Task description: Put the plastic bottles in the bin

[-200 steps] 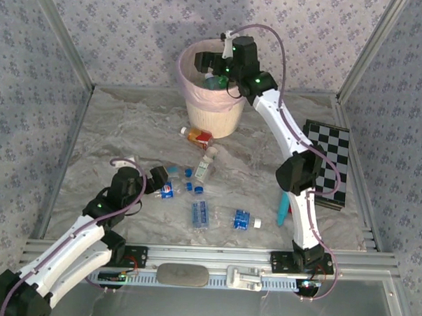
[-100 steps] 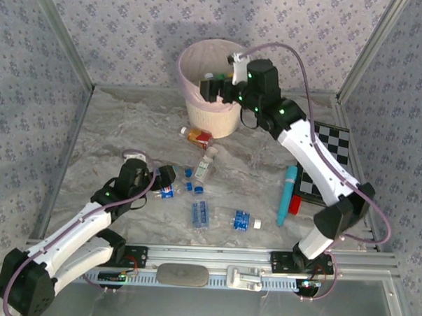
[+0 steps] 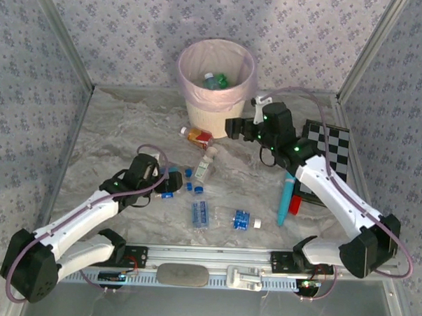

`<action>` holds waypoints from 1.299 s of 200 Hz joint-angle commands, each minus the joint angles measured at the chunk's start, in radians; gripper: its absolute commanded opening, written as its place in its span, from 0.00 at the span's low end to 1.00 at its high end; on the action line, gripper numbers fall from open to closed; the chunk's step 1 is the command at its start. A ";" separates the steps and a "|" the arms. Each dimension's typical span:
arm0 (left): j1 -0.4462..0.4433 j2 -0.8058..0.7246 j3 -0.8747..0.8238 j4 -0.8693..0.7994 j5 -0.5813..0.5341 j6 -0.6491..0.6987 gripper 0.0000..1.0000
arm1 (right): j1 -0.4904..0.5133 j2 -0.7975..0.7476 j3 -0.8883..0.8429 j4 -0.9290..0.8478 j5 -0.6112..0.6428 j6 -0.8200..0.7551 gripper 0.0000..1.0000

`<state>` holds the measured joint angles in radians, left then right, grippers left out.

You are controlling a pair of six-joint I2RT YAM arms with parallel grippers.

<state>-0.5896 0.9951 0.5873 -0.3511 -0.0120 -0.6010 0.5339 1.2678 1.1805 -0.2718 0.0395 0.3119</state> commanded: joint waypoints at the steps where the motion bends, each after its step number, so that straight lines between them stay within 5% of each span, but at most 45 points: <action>1: -0.030 0.041 0.062 -0.067 -0.045 0.060 1.00 | -0.031 -0.040 -0.064 0.043 0.031 0.063 1.00; 134: -0.190 0.287 0.195 -0.215 -0.250 0.159 1.00 | -0.086 -0.082 -0.126 0.059 0.023 0.079 1.00; 260: -0.193 0.316 0.153 -0.189 -0.214 0.121 1.00 | -0.110 -0.105 -0.173 0.059 0.020 0.104 1.00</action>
<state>-0.7746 1.3113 0.7536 -0.5274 -0.2432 -0.4614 0.4324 1.1824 1.0187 -0.2272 0.0498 0.3935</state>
